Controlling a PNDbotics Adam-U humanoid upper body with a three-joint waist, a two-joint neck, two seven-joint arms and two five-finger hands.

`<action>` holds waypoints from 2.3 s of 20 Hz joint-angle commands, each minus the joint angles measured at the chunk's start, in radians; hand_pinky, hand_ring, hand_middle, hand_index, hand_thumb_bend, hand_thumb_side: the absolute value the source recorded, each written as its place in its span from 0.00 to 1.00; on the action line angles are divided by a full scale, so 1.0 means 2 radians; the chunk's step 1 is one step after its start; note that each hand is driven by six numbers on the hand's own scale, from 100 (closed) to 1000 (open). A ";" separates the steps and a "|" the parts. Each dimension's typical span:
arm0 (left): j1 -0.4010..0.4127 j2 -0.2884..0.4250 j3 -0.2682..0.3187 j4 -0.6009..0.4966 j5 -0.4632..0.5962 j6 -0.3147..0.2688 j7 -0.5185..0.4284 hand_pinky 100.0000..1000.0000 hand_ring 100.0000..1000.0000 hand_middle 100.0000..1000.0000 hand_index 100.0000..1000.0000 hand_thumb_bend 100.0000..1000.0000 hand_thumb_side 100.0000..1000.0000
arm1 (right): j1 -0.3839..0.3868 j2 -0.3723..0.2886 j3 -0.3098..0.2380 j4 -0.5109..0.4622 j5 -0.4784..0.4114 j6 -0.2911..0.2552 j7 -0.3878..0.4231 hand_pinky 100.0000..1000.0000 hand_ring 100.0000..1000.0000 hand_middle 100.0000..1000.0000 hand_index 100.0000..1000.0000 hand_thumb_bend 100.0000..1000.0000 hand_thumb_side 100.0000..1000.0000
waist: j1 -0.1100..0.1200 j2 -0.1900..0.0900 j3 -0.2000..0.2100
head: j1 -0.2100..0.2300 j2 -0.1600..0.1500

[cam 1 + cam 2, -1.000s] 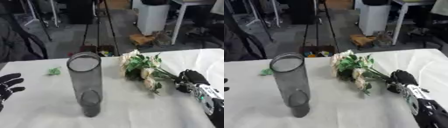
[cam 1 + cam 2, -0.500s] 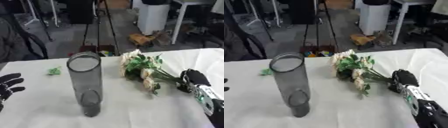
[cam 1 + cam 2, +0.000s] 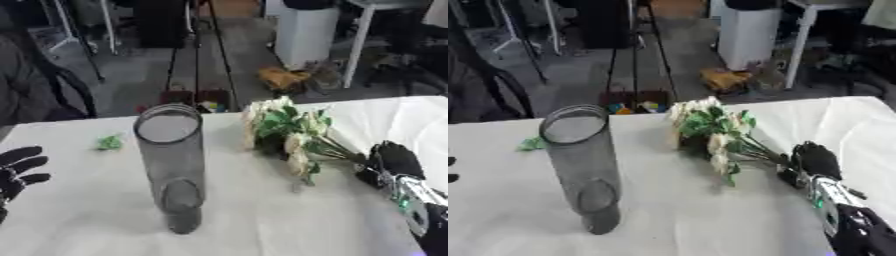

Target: Arrange flowers into the vase.

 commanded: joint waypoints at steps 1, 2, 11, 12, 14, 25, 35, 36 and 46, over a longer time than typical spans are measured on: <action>-0.006 0.005 0.002 -0.007 0.002 -0.001 -0.001 0.73 0.81 0.77 0.80 1.00 0.75 | -0.004 -0.010 -0.007 0.000 -0.010 0.003 -0.024 0.00 0.00 0.00 0.13 0.00 0.50 | -0.001 -0.006 -0.001 | 0.000 0.003; -0.006 0.005 0.002 -0.007 0.002 -0.001 -0.001 0.73 0.81 0.77 0.80 1.00 0.75 | -0.004 -0.010 -0.007 0.001 -0.013 0.004 -0.031 0.00 0.00 0.00 0.13 0.00 0.53 | 0.000 -0.006 -0.001 | 0.000 0.003; -0.006 0.005 0.003 -0.006 0.003 -0.001 -0.001 0.73 0.81 0.77 0.80 1.00 0.75 | -0.001 -0.011 -0.009 0.010 -0.043 -0.005 -0.070 0.00 0.00 0.00 0.10 0.00 0.75 | 0.000 -0.007 -0.003 | 0.001 0.004; -0.006 0.005 0.003 -0.006 0.003 -0.001 -0.001 0.73 0.81 0.77 0.80 1.00 0.75 | -0.001 -0.011 -0.009 0.011 -0.045 -0.006 -0.072 0.00 0.00 0.00 0.10 0.00 0.75 | 0.000 -0.007 -0.003 | 0.001 0.004; -0.006 0.005 0.003 -0.006 0.003 -0.001 -0.001 0.73 0.81 0.77 0.80 1.00 0.75 | 0.000 -0.011 -0.009 0.012 -0.047 -0.007 -0.075 0.00 0.00 0.00 0.05 0.00 0.83 | 0.000 -0.007 -0.004 | 0.001 0.004; -0.006 0.007 0.004 -0.006 0.002 -0.001 0.001 0.73 0.81 0.77 0.80 1.00 0.75 | -0.002 -0.022 -0.014 -0.013 -0.088 -0.020 -0.091 0.00 0.00 0.00 0.00 0.00 0.82 | -0.004 -0.010 -0.007 | 0.005 0.004; -0.004 0.010 0.005 -0.006 0.002 -0.001 0.002 0.73 0.81 0.77 0.80 1.00 0.75 | -0.012 -0.043 -0.016 -0.078 -0.124 -0.013 -0.067 0.00 0.00 0.00 0.00 0.00 0.83 | -0.008 -0.016 -0.011 | 0.008 0.005; -0.004 0.010 0.005 -0.006 0.002 -0.002 0.002 0.73 0.81 0.77 0.80 1.00 0.75 | -0.014 -0.046 -0.016 -0.084 -0.127 -0.013 -0.065 0.00 0.00 0.00 0.00 0.00 0.83 | -0.008 -0.016 -0.011 | 0.008 0.005; -0.004 0.014 0.004 -0.005 0.001 -0.001 0.001 0.73 0.81 0.77 0.80 1.00 0.76 | -0.056 -0.081 -0.007 -0.133 -0.140 -0.016 -0.054 0.00 0.00 0.00 0.00 0.00 0.84 | -0.017 -0.023 -0.010 | 0.011 0.005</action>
